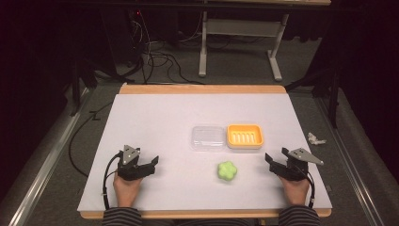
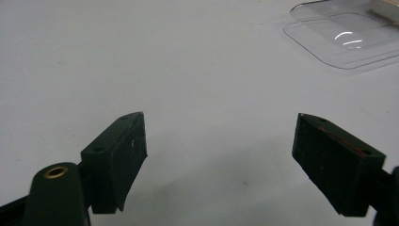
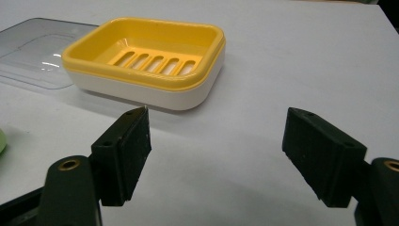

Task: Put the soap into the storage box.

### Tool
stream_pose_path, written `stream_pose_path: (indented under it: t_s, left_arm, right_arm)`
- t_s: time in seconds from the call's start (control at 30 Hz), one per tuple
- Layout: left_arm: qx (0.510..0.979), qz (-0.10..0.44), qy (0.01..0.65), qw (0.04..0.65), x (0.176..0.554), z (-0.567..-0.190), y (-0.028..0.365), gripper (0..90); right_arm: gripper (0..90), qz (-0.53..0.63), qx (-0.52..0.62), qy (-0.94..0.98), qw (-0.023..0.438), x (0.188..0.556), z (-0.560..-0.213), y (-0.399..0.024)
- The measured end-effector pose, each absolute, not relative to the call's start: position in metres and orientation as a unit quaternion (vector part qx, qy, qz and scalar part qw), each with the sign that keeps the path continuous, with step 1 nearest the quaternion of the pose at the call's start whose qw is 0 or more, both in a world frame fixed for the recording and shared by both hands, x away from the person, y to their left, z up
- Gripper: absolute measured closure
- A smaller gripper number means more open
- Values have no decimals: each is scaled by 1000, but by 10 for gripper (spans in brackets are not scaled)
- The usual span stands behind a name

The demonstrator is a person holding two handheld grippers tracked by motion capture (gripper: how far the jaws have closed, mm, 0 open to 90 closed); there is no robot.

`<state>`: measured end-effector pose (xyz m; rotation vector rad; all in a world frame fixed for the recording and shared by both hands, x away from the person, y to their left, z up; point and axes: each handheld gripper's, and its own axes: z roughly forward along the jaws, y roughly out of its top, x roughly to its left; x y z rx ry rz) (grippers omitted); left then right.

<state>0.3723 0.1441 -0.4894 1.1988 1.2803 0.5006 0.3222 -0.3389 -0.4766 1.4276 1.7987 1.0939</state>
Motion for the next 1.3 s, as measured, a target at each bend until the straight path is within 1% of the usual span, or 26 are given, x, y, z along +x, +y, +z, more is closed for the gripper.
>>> stream_pose_path:
  t_s: [0.23, 0.4, 0.7, 0.8, 0.87, 1.03, 1.23, 1.3]
  left_arm:
    - [520, 218, 554, 613, 372, -489, 144, 189]
    - [522, 214, 556, 611, 373, -489, 144, 187]
    - [521, 213, 557, 611, 373, -489, 144, 188]
    - [522, 211, 553, 614, 372, -489, 144, 185]
    - [521, 210, 554, 614, 372, -489, 144, 183]
    - [521, 211, 554, 614, 372, -489, 144, 182]
    - [521, 211, 556, 613, 373, -489, 144, 183]
    - [521, 211, 556, 612, 373, -489, 144, 184]
  right_arm:
    - [227, 411, 540, 676, 287, 324, -477, -340]
    - [180, 416, 548, 669, 282, 325, -477, -343]
    - [172, 427, 547, 673, 258, 326, -475, -347]
    - [148, 419, 549, 674, 261, 323, -473, -347]
    - [148, 412, 558, 668, 269, 320, -472, -348]
    - [157, 404, 551, 687, 248, 318, -473, -346]
    - [159, 401, 545, 693, 249, 310, -470, -341]
    - [188, 407, 543, 691, 249, 306, -467, -339]
